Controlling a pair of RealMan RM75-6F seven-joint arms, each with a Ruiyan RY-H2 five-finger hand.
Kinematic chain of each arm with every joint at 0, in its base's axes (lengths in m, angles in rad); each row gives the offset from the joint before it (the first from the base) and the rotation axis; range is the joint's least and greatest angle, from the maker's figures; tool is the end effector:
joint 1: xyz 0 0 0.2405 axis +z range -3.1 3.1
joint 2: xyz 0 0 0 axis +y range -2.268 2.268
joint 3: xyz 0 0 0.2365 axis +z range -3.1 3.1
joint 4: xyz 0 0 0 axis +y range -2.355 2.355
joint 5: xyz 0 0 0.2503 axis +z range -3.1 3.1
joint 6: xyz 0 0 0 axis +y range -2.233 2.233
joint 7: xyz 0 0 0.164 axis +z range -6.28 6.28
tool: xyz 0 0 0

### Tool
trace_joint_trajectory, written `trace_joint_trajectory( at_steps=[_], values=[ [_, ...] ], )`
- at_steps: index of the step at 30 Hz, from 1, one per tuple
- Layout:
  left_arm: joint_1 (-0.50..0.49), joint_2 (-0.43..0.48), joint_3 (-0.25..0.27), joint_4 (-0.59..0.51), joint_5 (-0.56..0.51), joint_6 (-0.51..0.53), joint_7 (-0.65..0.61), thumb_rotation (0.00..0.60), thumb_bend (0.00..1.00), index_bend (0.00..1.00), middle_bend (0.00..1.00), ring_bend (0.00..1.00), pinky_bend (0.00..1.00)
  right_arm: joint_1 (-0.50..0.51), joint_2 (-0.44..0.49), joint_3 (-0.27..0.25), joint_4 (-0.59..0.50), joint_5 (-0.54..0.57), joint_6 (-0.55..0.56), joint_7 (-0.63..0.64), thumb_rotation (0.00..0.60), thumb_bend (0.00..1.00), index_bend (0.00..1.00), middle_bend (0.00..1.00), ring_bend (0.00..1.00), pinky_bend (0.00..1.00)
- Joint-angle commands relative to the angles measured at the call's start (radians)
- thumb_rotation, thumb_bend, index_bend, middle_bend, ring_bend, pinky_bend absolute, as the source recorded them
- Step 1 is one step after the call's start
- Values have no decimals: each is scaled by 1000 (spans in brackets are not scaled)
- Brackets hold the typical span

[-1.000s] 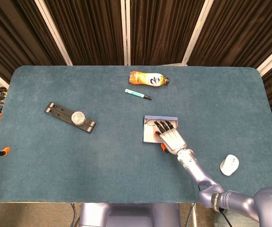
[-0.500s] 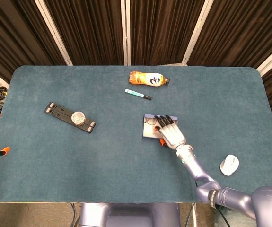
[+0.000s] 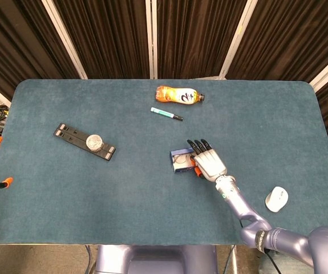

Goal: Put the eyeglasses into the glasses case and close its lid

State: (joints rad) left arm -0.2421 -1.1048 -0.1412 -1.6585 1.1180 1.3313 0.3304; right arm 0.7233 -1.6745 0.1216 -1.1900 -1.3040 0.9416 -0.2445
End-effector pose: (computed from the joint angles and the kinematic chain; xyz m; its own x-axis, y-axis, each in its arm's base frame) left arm -0.3177 0.2672 0.1244 0.5713 0.0743 0.8174 0.7967 0.1890 -0.5740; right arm -0.1652 -0.3652 -0.0903 0.5631 -0.2038 0.8009 -0.7818 -0.4455 0.4363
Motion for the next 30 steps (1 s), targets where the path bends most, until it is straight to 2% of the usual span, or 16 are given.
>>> trace_joint_trajectory(
  at_steps=[1,9,13,15,19,30],
  values=[
    [1,1,1,-4,3,2,-1,600,0,0,0,0,0,-13,32,-19,-39,-25,13,4,600,424,635,1,0,0],
    [3,6,5,-11,13,4,-4,600,0,0,0,0,0,-44,165,-79,-190,-109,51,-16,600,430,644,15,0,0],
    [3,11,6,-14,14,-2,-11,600,0,0,0,0,0,-61,277,-134,-319,-189,76,-63,600,436,646,16,0,0],
    [1,13,5,-12,11,-9,-16,600,0,0,0,0,0,-60,307,-143,-363,-200,68,-89,600,441,647,16,0,0],
    [2,17,4,-15,12,-8,-21,600,0,0,0,0,0,-44,303,-135,-387,-198,40,-139,600,450,648,16,0,0],
    [3,18,5,-15,12,-6,-21,600,0,0,0,0,0,-7,254,-99,-370,-126,-36,-223,600,451,643,14,0,0]
  ],
)
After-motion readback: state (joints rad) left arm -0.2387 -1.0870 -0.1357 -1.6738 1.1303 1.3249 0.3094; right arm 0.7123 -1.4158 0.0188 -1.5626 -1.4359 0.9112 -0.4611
